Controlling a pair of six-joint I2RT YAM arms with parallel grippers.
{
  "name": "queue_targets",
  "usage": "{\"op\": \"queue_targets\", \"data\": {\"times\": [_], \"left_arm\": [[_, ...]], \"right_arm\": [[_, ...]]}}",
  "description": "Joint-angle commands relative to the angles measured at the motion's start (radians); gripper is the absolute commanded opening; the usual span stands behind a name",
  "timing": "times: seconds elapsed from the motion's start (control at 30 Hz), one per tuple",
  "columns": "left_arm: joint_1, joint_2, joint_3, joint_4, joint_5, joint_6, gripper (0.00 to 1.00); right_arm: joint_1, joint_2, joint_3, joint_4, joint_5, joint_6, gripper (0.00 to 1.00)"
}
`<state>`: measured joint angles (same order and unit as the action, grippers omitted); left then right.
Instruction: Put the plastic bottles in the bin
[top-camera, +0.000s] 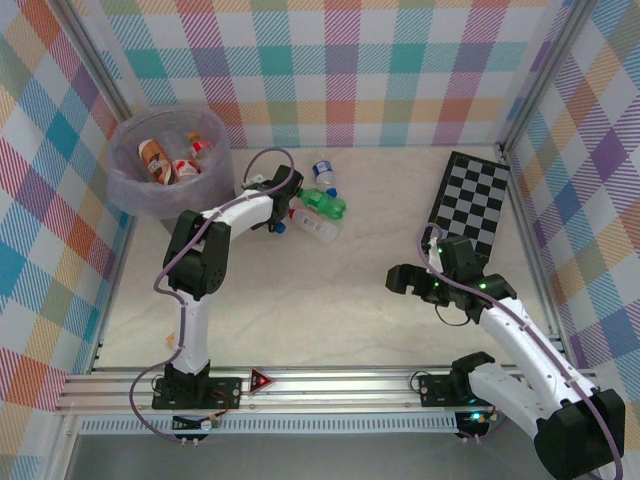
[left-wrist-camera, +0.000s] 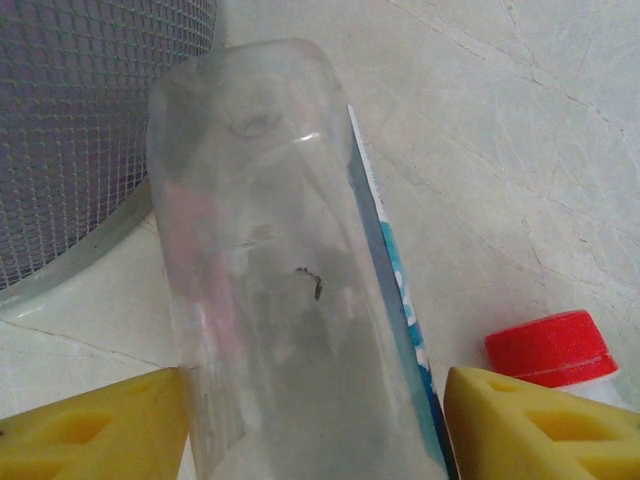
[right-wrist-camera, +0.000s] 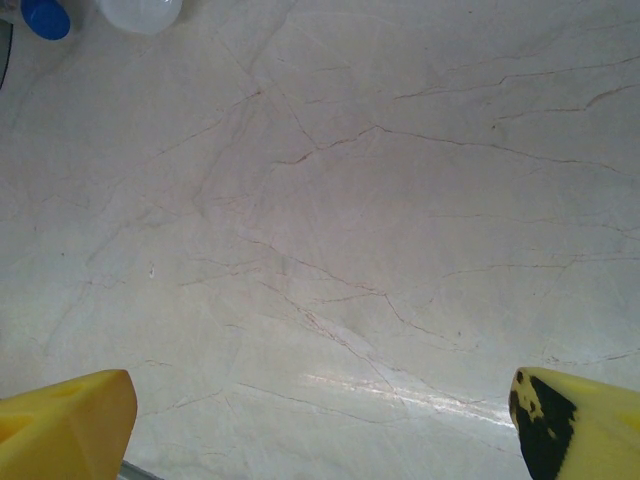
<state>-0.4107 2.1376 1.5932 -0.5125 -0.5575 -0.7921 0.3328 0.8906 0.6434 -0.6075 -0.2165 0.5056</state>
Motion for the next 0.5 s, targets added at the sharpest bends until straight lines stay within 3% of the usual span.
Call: {"op": "queue_targets", "data": {"times": [0.0,0.47], "left_arm": [[0.005,-0.021,-0.007,-0.003,0.012,0.011,0.65],[-0.113,-0.217,-0.015,-0.004,0.164,0.097,0.6]], "right_arm": [[-0.007,-0.004,0.004,-0.009,0.008,-0.025,0.96],[-0.006,0.026,-0.006,0.024,-0.003,-0.022,0.96]]}}
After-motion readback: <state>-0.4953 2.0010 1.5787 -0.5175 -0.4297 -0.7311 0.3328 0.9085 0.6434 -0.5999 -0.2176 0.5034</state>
